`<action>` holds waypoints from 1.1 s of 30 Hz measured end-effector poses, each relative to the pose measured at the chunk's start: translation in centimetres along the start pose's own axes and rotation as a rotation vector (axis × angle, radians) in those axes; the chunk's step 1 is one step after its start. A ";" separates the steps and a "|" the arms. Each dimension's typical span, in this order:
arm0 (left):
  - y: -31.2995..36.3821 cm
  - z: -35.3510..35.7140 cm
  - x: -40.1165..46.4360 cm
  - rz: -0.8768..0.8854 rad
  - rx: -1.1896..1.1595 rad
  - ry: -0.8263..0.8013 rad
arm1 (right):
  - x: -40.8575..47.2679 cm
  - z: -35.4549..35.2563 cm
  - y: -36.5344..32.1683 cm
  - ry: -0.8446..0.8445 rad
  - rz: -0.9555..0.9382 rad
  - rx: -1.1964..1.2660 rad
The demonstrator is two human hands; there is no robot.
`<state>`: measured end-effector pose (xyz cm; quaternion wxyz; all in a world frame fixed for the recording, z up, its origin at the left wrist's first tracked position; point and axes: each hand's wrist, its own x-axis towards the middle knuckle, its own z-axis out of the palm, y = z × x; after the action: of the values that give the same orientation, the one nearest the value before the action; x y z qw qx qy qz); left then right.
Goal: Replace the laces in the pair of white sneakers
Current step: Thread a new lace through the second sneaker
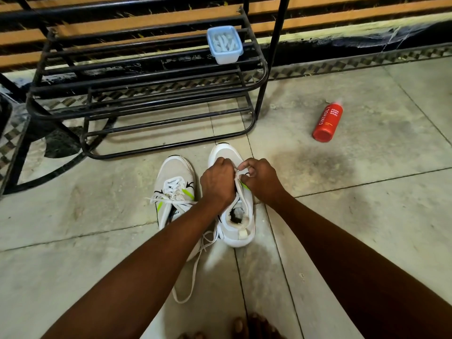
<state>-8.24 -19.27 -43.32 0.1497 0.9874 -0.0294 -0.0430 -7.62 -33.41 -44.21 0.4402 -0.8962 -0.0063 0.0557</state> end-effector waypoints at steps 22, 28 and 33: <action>-1.3 -0.5 -0.4 -0.176 -0.426 0.097 | 1.7 -4.2 -1.3 0.484 0.222 0.814; -1.3 -0.4 -0.3 -0.179 -0.444 0.100 | 2.2 -13.0 3.4 0.790 0.401 1.097; -1.3 -0.5 -0.3 -0.160 -0.432 0.108 | 1.2 -14.0 7.3 0.883 0.453 0.265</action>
<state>-8.46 -17.86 -43.20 0.3548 0.9325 0.0669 -0.0070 -5.22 -48.87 -41.63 0.4875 -0.7497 0.3817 -0.2336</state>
